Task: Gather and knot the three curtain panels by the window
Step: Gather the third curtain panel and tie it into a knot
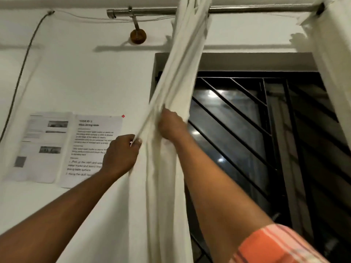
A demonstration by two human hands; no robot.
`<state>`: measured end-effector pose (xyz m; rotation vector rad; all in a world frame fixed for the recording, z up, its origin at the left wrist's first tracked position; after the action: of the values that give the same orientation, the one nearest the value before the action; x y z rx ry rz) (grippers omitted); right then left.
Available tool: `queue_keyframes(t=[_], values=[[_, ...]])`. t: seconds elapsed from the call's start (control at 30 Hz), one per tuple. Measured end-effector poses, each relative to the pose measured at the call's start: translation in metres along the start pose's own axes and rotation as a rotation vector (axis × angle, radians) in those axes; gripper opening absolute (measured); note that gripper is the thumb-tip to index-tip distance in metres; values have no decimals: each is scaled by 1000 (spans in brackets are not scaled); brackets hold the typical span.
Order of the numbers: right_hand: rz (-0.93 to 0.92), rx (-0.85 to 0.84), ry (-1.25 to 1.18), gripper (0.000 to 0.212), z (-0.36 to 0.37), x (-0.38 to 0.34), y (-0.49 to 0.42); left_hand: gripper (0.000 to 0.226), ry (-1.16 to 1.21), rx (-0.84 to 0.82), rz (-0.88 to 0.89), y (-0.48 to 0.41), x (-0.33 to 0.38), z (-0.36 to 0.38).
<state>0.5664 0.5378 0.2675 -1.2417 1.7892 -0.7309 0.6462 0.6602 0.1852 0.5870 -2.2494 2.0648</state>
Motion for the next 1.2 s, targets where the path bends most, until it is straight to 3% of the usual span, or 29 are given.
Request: queue_keyframes(t=[0.1,0.27,0.5,0.6,0.7,0.8,0.9,0.97,1.1,1.2], values=[[78,28,4,62,-15,50,8,12,75,-69,-25,1,-5,1],[184,218,-107,63,-46,105,32,25,60,36,57,-5,39,12],[98,530,-161,58,-105,122,39,27,-11,253,484,7,155,33],[29,595,-102,60,-121,116,39,33,-52,284,574,6,189,41],[-1,608,-66,69,-132,112,39,47,-32,186,445,-7,193,56],[33,458,-222,73,-128,119,28,77,-52,50,255,-20,180,74],[109,309,-231,53,-119,130,20,94,-106,-46,152,-24,164,81],[187,338,-155,34,-127,144,23,85,-131,-67,110,-22,151,76],[426,598,-41,16,-160,193,41,44,-148,32,5,-19,117,48],[481,683,-70,6,-169,216,48,45,-100,138,-114,-18,87,28]])
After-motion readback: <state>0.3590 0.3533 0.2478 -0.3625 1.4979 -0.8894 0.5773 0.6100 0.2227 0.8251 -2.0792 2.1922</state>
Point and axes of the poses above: each hand's wrist, its own y-axis away from the middle knuckle, its own z-axis out of the palm, x = y × z, the point moved 9 cm from there along -y, towards the middle knuckle, and after that the axes turned 11 degrees about z, right-handed, at the moved point
